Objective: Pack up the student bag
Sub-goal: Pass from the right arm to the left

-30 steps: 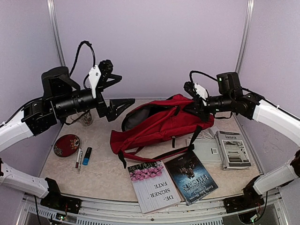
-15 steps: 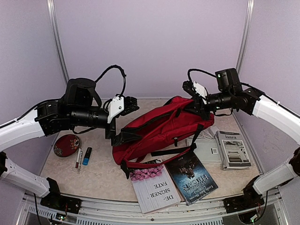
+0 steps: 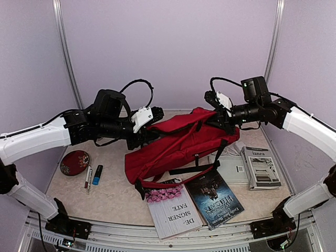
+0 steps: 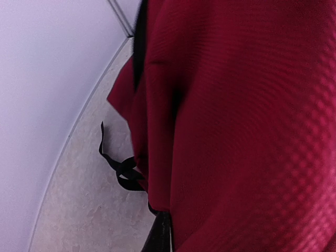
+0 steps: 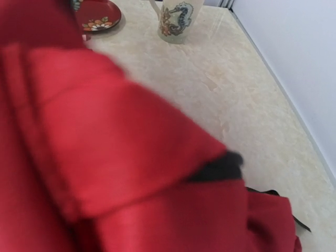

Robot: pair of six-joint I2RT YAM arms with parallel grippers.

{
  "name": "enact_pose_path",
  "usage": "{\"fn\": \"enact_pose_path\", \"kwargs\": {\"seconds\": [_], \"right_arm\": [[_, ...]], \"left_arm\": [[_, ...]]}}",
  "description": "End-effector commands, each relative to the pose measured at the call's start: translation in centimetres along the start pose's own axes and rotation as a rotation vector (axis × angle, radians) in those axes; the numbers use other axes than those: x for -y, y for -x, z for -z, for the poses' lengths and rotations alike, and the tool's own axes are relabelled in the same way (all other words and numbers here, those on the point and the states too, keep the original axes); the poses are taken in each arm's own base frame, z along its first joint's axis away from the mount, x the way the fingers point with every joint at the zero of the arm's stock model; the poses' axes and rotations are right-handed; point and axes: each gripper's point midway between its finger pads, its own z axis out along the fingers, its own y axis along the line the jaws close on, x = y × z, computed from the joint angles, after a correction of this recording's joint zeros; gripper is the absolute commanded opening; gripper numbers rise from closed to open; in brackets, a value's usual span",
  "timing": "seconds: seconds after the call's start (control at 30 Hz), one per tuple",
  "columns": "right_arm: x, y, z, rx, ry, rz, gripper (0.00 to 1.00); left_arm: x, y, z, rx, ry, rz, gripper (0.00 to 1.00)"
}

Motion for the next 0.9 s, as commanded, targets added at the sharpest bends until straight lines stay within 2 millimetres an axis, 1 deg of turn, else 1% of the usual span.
{"fn": "enact_pose_path", "kwargs": {"seconds": [0.0,0.07,0.1,0.17,0.2,0.23,0.27,0.3,0.33,0.37,0.4,0.43,0.47,0.5,0.57,0.6,0.63,0.67,0.7,0.73,0.77,0.8,0.83,0.87], "right_arm": [[2.7,4.0,0.3,0.126,-0.113,0.078,0.00],[6.1,5.7,-0.2,0.161,-0.232,0.081,0.00],[7.8,6.6,-0.7,0.181,-0.278,0.072,0.00],[11.4,8.8,-1.9,0.232,-0.360,0.041,0.00],[13.3,9.6,-2.9,0.256,-0.395,0.021,0.00],[14.7,10.3,-3.3,0.282,-0.433,0.005,0.06],[16.2,10.6,-3.8,0.304,-0.479,-0.023,0.18],[17.4,11.0,-4.2,0.328,-0.505,-0.052,0.31],[18.5,11.1,-4.9,0.338,-0.521,-0.088,0.42],[19.2,10.5,-6.0,0.316,-0.516,-0.139,0.52],[20.0,10.3,-6.6,0.296,-0.518,-0.180,0.62],[20.4,9.3,-7.4,0.252,-0.517,-0.228,0.72],[20.7,8.4,-7.8,0.213,-0.526,-0.266,0.78],[20.8,7.1,-7.9,0.169,-0.543,-0.307,0.82],[20.2,4.6,-7.2,0.105,-0.577,-0.379,0.90],[19.8,3.9,-6.3,0.095,-0.592,-0.401,0.96],[19.0,3.0,-5.7,0.077,-0.596,-0.421,1.00],[17.8,1.4,-5.2,0.045,-0.592,-0.437,1.00],[16.9,1.1,-4.2,0.037,-0.595,-0.444,1.00],[15.9,0.1,-3.5,0.013,-0.599,-0.454,1.00],[15.1,0.0,-2.0,0.007,-0.606,-0.460,1.00],[14.1,-1.2,-1.9,-0.025,-0.595,-0.473,1.00],[13.0,-1.4,-1.2,-0.030,-0.577,-0.478,0.99],[11.6,-0.9,-0.1,-0.009,-0.549,-0.482,0.96]], "left_arm": [[-4.0,3.1,1.2,0.116,0.021,0.180,0.00],[-4.7,4.0,1.5,0.153,0.001,0.244,0.00],[-5.2,4.3,1.6,0.154,0.014,0.276,0.00],[-5.9,5.9,2.5,0.185,0.044,0.306,0.00],[-6.1,7.1,3.3,0.216,0.059,0.321,0.00],[-5.9,8.5,4.2,0.256,0.064,0.335,0.00],[-5.5,9.9,5.0,0.299,0.063,0.349,0.00],[-4.8,11.4,5.8,0.342,0.056,0.357,0.00],[-3.9,12.7,6.3,0.375,0.043,0.369,0.00],[-3.8,13.4,6.6,0.398,0.057,0.400,0.00],[-4.6,13.6,6.7,0.413,0.099,0.465,0.00],[-5.8,13.3,6.6,0.417,0.151,0.548,0.00],[-7.2,12.4,6.2,0.408,0.208,0.629,0.00],[-8.7,11.2,5.9,0.399,0.271,0.709,0.00],[-11.4,8.6,4.9,0.380,0.375,0.842,0.00],[-12.4,7.7,4.2,0.383,0.403,0.909,0.00],[-13.1,7.4,4.0,0.398,0.416,0.937,0.00],[-13.5,7.0,3.2,0.402,0.429,0.954,0.00],[-13.8,6.9,2.7,0.410,0.439,0.964,0.00],[-14.0,6.8,2.1,0.414,0.445,0.977,0.00],[-14.2,6.7,1.5,0.418,0.444,0.992,0.00],[-14.2,6.6,1.0,0.417,0.441,1.002,0.00],[-14.2,6.5,0.5,0.416,0.438,1.015,0.00],[-14.2,6.4,0.1,0.417,0.435,1.029,0.00]]}}
